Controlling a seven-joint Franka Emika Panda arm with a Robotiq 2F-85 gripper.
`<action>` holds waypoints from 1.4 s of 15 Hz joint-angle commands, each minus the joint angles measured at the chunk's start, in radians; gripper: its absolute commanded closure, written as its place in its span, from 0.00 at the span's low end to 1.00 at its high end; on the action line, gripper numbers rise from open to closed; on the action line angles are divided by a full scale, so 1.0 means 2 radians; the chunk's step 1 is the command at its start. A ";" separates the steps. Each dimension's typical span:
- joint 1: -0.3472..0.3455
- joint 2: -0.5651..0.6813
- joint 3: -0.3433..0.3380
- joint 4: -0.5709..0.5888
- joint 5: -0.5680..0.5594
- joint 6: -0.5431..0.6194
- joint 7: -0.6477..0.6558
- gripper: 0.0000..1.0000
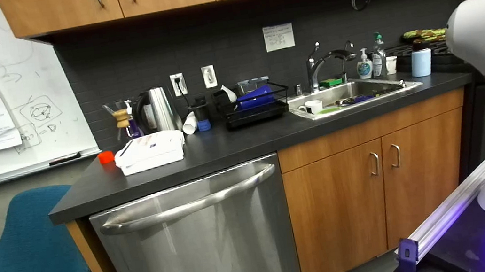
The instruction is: Open the third cupboard door from the left
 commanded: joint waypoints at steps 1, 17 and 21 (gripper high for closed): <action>0.037 -0.013 -0.034 0.027 0.005 0.000 -0.015 0.00; 0.046 -0.039 -0.036 0.052 -0.006 0.000 -0.001 0.99; 0.022 -0.034 -0.025 0.038 -0.009 -0.001 0.006 0.97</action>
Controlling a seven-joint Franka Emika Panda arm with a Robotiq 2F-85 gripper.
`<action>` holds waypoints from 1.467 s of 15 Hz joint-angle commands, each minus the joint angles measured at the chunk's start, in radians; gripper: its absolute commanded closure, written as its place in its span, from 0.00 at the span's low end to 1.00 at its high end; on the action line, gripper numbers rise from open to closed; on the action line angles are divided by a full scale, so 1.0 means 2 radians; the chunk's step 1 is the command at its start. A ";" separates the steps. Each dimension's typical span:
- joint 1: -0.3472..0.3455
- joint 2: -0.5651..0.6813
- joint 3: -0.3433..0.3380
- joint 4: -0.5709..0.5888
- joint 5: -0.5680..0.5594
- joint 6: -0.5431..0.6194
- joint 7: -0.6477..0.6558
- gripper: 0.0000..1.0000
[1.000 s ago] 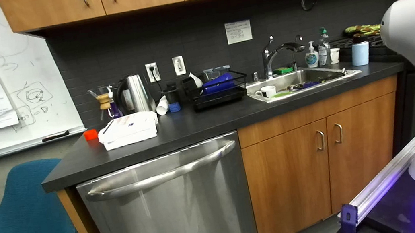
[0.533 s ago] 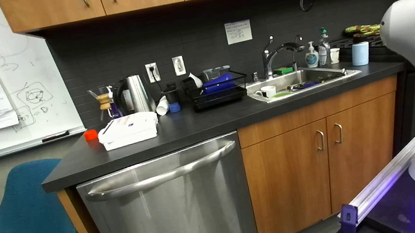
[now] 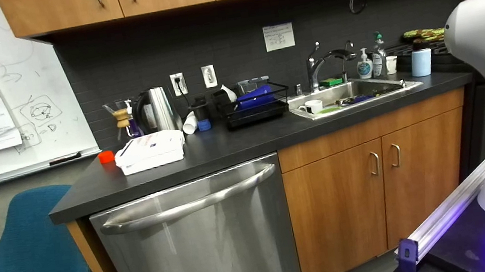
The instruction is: Open the third cupboard door from the left
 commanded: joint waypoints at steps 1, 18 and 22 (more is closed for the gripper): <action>-0.032 -0.001 0.018 -0.009 -0.010 0.002 0.000 0.97; -0.436 0.006 0.372 -0.197 -0.071 0.011 0.055 0.97; -0.549 -0.006 0.489 -0.247 -0.072 0.010 0.063 0.97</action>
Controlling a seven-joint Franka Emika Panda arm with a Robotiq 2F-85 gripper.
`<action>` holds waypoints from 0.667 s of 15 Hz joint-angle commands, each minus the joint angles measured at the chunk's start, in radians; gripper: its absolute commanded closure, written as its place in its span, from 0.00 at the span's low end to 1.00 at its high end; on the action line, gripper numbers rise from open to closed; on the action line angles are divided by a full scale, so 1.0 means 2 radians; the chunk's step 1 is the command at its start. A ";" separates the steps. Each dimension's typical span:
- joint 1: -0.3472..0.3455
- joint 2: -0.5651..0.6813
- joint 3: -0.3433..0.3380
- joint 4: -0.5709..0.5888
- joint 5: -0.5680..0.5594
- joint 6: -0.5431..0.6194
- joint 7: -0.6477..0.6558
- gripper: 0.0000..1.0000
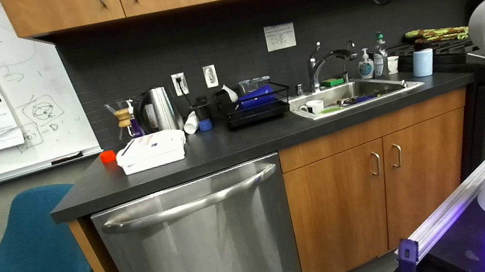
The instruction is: Open the third cupboard door from the left
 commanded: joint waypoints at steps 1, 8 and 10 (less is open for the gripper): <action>-0.129 -0.013 0.111 -0.045 -0.017 0.013 0.012 0.97; -0.333 -0.051 0.331 -0.130 -0.018 0.006 0.034 0.97; -0.372 -0.076 0.385 -0.156 -0.021 0.005 0.038 0.97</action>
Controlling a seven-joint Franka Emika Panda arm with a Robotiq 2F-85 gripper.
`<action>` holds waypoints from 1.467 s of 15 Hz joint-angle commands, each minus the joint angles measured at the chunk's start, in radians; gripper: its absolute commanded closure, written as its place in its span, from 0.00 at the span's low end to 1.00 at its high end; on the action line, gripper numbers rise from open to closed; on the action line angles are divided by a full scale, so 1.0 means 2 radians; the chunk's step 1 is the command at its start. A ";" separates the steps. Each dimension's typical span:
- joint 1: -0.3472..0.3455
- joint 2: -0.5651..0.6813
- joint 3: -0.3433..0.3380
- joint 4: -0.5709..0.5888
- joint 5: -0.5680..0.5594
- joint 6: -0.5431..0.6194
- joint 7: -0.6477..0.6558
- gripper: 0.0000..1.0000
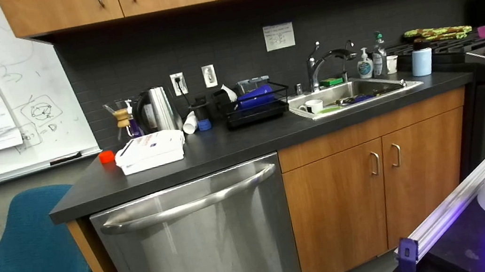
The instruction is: Open the third cupboard door from the left
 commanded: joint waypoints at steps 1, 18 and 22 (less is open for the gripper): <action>-0.066 -0.062 0.105 -0.043 -0.018 0.005 -0.011 0.97; -0.201 -0.177 0.361 -0.135 0.065 0.000 0.056 0.97; -0.250 -0.179 0.422 -0.150 0.090 0.021 0.073 0.97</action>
